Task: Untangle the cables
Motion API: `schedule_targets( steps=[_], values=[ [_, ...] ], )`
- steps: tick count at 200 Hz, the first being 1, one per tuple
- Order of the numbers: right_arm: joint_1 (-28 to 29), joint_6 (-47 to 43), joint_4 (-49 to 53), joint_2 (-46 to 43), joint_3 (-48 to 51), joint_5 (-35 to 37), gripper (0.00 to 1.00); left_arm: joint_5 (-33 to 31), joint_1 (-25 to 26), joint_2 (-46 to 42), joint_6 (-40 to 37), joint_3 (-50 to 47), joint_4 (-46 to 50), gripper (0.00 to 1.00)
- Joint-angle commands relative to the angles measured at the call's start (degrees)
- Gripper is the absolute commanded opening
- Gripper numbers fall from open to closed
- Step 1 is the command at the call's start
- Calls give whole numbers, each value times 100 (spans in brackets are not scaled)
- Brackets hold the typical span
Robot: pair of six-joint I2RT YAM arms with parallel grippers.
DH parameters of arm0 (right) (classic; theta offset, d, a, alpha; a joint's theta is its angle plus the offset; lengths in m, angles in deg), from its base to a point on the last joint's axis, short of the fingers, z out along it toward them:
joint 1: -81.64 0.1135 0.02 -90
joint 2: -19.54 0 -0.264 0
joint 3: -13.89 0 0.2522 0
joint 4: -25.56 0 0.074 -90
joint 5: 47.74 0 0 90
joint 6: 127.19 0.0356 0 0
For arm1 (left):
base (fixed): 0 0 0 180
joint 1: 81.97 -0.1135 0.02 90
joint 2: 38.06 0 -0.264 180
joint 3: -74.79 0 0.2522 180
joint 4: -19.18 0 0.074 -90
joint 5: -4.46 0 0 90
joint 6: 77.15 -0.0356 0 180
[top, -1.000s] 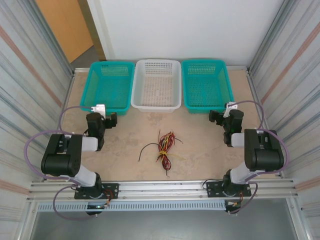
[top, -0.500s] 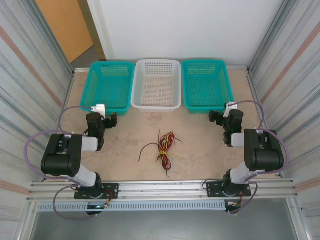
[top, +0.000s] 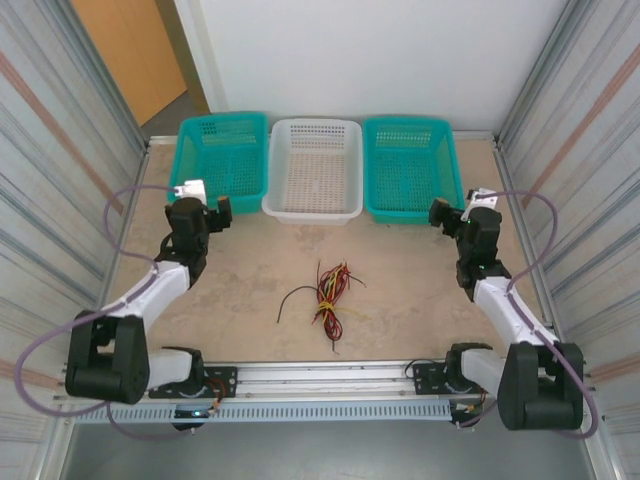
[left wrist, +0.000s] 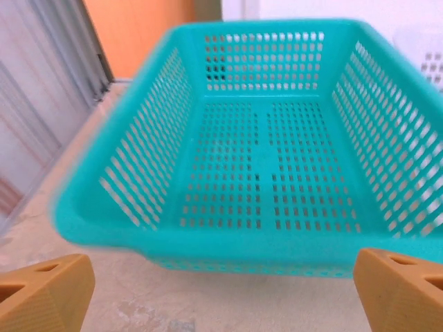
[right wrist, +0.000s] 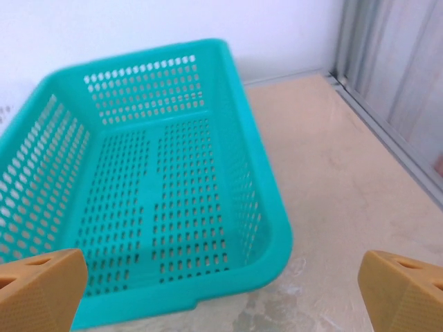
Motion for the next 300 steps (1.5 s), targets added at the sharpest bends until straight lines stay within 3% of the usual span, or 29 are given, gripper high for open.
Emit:
schedule_targets(
  steps=[1,18,40,52,68,82,111,127,134,151,168,195,229,250,275,300],
  values=[
    [-127,1302,1995,-129,-283,156,99,-900,578,-440,935,80,1385,95],
    [-183,1551,2666,-344,-451,-118,99,-1024,1158,-818,1245,161,1891,92],
    [38,2010,3715,-854,-810,1156,99,-962,1677,-1203,1653,224,2524,91],
    [-17,2730,4260,-1040,-837,1792,99,-855,1985,-1381,1719,211,2724,91],
    [-486,2435,4176,-1132,-924,418,99,-705,2440,-1483,1631,303,2944,91],
    [-383,2363,4666,-880,-1362,256,95,-432,2830,-1442,1523,455,3143,91],
    [982,2260,5719,-309,-2039,854,90,236,3557,-1085,1360,675,3296,91],
    [1904,2620,6024,-315,-2083,1193,93,1069,3794,-723,1510,748,3265,89],
    [2305,2864,6037,-365,-2009,1373,100,1354,3928,-560,1530,761,3200,88],
    [3150,3159,5604,-678,-1476,1853,99,1563,4338,-136,1409,807,3042,90],
    [3357,3179,5397,-902,-1177,1613,99,1714,4622,514,1141,1065,3158,99],
    [3037,3047,5620,-918,-1354,751,94,1497,4626,1339,1243,1656,3538,99],
    [2928,2810,5716,-978,-1408,632,93,1761,4424,2192,1025,2656,4136,99],
    [2873,2714,5744,-1008,-1429,631,92,2010,4378,2730,603,3247,4849,93],
    [2794,2685,5723,-1059,-1436,573,92,2503,4281,2892,378,3362,5233,91],
    [2768,2653,5602,-1028,-1419,382,92,2599,4134,3069,409,3376,5298,89]
  ],
)
